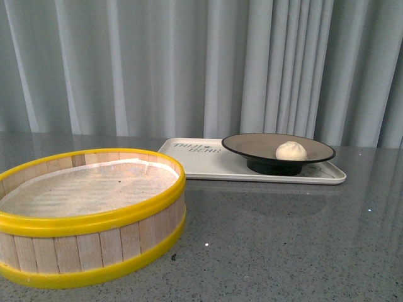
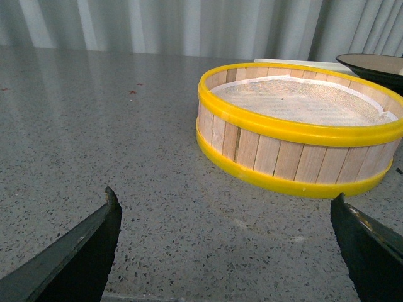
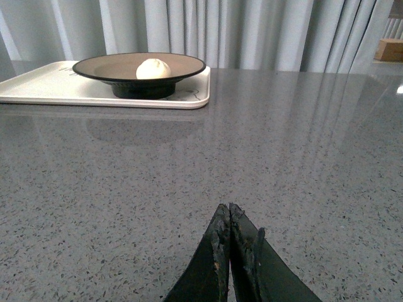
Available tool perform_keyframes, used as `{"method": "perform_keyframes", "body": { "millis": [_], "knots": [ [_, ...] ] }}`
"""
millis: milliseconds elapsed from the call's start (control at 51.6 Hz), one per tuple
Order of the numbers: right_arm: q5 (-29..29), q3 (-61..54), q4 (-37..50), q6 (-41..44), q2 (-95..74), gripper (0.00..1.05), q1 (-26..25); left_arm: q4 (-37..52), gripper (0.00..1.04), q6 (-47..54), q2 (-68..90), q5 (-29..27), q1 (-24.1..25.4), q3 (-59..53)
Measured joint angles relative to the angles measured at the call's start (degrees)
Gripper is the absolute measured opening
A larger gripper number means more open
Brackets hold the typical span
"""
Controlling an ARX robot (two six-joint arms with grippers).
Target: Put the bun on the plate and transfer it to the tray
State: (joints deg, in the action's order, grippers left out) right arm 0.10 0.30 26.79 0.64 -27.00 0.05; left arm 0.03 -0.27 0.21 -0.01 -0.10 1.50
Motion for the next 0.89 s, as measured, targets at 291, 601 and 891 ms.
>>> {"method": "perform_keyframes", "body": {
  "millis": [291, 601, 891],
  "knots": [
    [-0.02, 0.0, -8.83, -0.02, 9.2, 0.02, 0.0, 0.0, 0.98, 0.0, -0.02, -0.02, 0.0, 0.0],
    [-0.02, 0.0, -15.56, 0.0, 15.96, 0.02, 0.0, 0.0, 0.98, 0.02, -0.02, 0.0, 0.0, 0.0],
    [-0.15, 0.04, -26.45, -0.02, 26.71, 0.02, 0.0, 0.0, 0.98, 0.02, -0.02, 0.0, 0.0, 0.0]
  ]
}}
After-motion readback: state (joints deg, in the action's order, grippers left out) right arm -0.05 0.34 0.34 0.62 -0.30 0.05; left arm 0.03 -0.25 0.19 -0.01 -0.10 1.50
